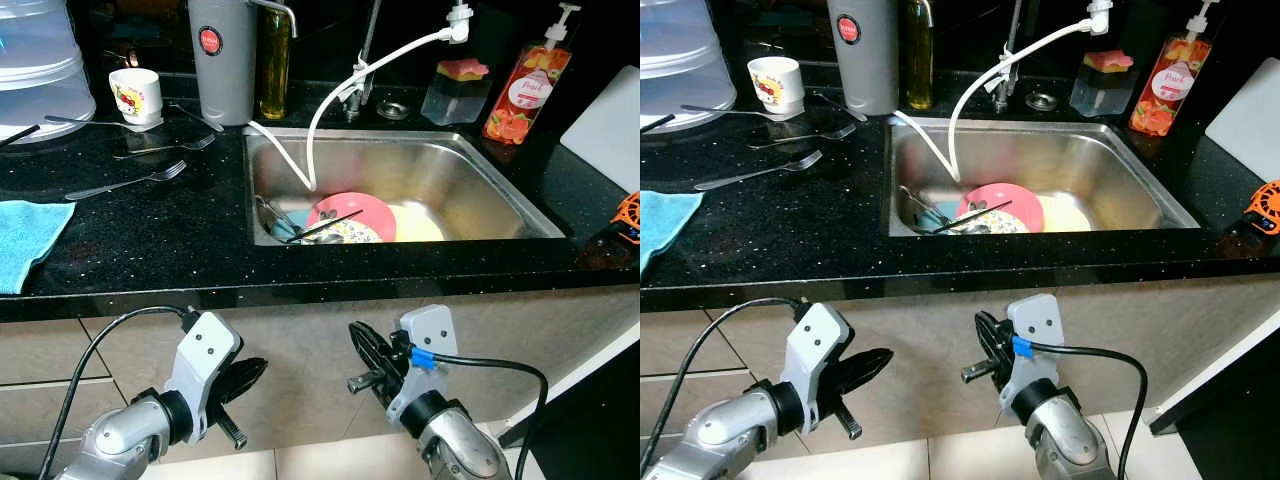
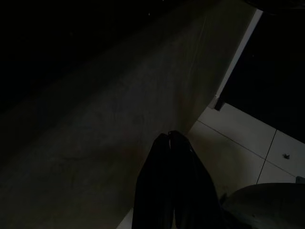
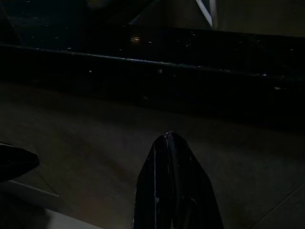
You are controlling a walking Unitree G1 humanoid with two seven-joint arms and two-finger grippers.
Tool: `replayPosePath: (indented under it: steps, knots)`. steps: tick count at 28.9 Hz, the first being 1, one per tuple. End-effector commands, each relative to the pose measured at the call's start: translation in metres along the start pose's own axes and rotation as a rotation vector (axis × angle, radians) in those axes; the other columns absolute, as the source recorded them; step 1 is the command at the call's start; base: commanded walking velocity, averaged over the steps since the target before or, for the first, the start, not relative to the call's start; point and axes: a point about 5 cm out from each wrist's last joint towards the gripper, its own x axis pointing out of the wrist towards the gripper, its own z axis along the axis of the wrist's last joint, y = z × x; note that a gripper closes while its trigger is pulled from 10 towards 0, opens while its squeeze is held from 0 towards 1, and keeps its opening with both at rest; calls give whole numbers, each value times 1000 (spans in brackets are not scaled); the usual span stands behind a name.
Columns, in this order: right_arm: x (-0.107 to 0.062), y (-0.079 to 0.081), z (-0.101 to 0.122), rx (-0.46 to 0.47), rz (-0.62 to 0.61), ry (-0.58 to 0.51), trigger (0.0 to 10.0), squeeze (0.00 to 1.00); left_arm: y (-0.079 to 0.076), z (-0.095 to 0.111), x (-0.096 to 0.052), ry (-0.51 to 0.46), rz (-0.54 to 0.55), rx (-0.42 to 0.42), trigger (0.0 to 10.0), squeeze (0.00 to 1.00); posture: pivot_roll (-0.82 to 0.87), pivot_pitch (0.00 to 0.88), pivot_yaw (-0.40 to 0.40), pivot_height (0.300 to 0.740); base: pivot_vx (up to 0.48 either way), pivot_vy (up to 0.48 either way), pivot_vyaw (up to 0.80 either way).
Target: Kitchen organization
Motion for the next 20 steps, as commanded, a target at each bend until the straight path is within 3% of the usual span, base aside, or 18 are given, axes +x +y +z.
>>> replayPosePath:
  steps: [1,13,20]
  knots:
    - [-1,-4,0,-6,-23,-5,10000,0,-3,-1,3,-8,-19,-12,10000,0,157,0,-63,740,0,0,0]
    - [2,0,3,0,-19,-25,10000,0,-1,-2,1,0,-6,6,10000,0,163,0,-17,740,0,0,0]
    - [1,1,4,-16,-23,-31,10000,0,1,-2,1,-3,0,1,10000,0,164,0,-32,740,0,0,0]
